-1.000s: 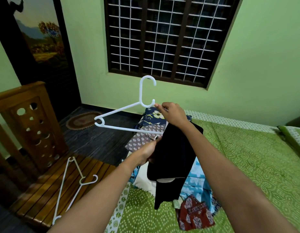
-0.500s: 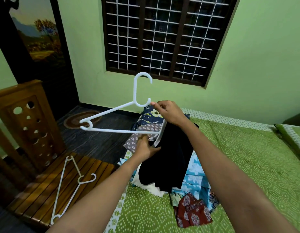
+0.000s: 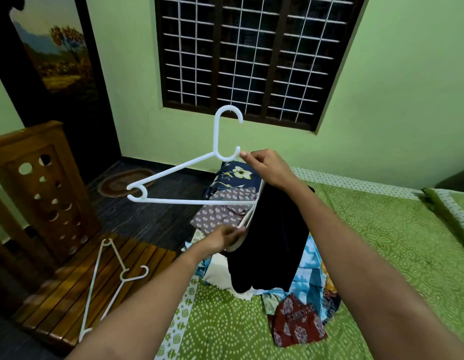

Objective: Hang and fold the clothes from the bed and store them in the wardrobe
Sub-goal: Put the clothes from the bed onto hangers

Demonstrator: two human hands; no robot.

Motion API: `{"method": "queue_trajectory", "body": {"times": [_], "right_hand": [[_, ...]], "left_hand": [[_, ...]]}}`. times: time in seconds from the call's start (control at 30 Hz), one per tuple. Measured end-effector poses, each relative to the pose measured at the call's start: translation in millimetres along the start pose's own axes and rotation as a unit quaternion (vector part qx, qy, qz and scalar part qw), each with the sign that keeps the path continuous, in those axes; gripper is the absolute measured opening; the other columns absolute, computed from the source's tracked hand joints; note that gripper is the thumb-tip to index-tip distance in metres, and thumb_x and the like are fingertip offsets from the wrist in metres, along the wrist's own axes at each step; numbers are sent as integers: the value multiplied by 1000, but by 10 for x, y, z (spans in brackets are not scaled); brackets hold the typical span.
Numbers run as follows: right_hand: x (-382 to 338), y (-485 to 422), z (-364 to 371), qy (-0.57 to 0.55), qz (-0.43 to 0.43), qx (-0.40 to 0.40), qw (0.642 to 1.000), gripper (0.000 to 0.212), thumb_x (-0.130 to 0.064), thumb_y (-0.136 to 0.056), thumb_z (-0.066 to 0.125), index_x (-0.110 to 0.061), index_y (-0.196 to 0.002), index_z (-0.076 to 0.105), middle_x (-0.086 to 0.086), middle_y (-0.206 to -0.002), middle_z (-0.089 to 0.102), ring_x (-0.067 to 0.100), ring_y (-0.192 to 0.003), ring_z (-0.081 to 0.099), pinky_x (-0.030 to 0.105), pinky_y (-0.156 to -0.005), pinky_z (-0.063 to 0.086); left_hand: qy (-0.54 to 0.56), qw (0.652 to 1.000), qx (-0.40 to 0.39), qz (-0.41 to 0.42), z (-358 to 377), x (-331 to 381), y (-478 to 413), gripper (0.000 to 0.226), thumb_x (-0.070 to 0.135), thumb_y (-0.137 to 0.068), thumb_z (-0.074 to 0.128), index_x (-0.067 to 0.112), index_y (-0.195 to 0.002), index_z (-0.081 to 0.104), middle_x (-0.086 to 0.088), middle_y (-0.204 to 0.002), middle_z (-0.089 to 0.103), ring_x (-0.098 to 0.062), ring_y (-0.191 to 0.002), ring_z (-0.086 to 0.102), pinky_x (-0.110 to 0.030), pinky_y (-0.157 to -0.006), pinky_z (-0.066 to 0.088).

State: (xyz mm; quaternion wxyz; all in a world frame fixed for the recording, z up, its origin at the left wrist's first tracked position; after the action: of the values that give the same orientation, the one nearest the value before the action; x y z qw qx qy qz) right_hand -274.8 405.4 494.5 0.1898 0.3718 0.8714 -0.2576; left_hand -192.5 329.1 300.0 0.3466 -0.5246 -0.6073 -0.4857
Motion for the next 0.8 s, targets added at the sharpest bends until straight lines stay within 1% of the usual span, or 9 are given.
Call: {"method": "queue_trajectory", "body": {"times": [0.1, 0.2, 0.3, 0.4, 0.47, 0.57, 0.67, 0.73, 0.8], "right_hand": [[-8, 15, 29, -10, -2, -6, 1000, 54, -47, -96, 44, -20, -51, 31, -5, -49, 29, 12, -46, 25, 28, -51, 17], [82, 39, -7, 1, 2, -6, 1000, 54, -48, -95, 44, -19, -52, 31, -4, -50, 28, 13, -47, 25, 28, -52, 17], [236, 74, -58, -19, 17, 4, 1000, 55, -48, -95, 46, -19, -51, 29, -5, -49, 27, 13, -47, 24, 29, -55, 18], [295, 116, -66, -57, 28, 9, 998, 55, -47, -94, 46, -19, -50, 29, -11, -41, 29, 13, -47, 23, 30, -56, 17], [298, 133, -54, -42, 32, 8, 999, 57, -49, -94, 45, -19, -49, 28, -10, -34, 33, 13, -45, 23, 30, -56, 17], [327, 147, -62, 22, 34, 16, 999, 61, -55, -92, 45, -19, -46, 27, -6, -43, 25, 16, -44, 23, 30, -52, 16], [398, 170, -89, 90, 37, 21, 995, 62, -57, -91, 42, -17, -48, 26, 0, -46, 24, 18, -44, 25, 29, -48, 16], [460, 200, -83, 113, 35, 24, 993, 63, -58, -91, 41, -16, -48, 24, 1, -46, 22, 19, -43, 24, 29, -47, 15], [536, 230, -74, 126, 32, 31, 991, 63, -58, -91, 40, -16, -47, 23, 1, -46, 21, 19, -43, 24, 30, -47, 15]], "left_hand": [[-32, 999, 6, 28, 51, 82, -52, 33, 17, -91, 59, 18, -61, 46, 5, -54, 39, 0, -45, 35, -20, -46, 28], [126, 989, 73, 1, -139, -5, -18, 24, 21, -88, 63, 16, -65, 57, 7, -54, 50, -4, -52, 46, -24, -52, 33], [261, 955, 125, -61, -318, -161, -9, 21, 32, -92, 55, 13, -89, 63, 2, -80, 63, -13, -81, 57, -24, -72, 45], [250, 963, 54, -83, -315, -135, -14, 17, 25, -91, 57, 9, -93, 63, -3, -96, 64, -10, -87, 58, -19, -71, 48], [233, 969, 37, -69, -335, -109, -17, 4, 13, -90, 59, 9, -89, 61, -3, -94, 62, -8, -85, 58, -18, -73, 46], [265, 963, 39, -27, -443, -62, 32, 23, -14, -83, 55, 9, -87, 58, 2, -80, 63, -7, -75, 62, -14, -69, 51], [61, 994, 80, -53, -666, -171, 113, 38, -26, -78, 47, 7, -70, 63, 7, -61, 63, -11, -68, 52, -5, -54, 40], [-65, 986, 137, -73, -885, -211, 153, 37, -23, -77, 44, 0, -87, 72, -5, -85, 69, -14, -78, 56, -6, -54, 40], [-151, 973, 157, -79, -1017, -212, 171, 44, -14, -78, 53, 7, -114, 65, -6, -113, 62, -17, -101, 55, -12, -73, 42]]}}
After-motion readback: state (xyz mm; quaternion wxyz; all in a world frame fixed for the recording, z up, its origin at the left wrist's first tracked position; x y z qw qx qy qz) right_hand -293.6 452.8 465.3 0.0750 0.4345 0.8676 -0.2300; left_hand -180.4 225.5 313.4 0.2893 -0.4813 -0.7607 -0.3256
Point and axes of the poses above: each hand's wrist, its own y-axis away from the middle knuckle, its own z-axis out of the palm, x = y × z, the point moved 7 cm from there along -y, towards the middle knuckle
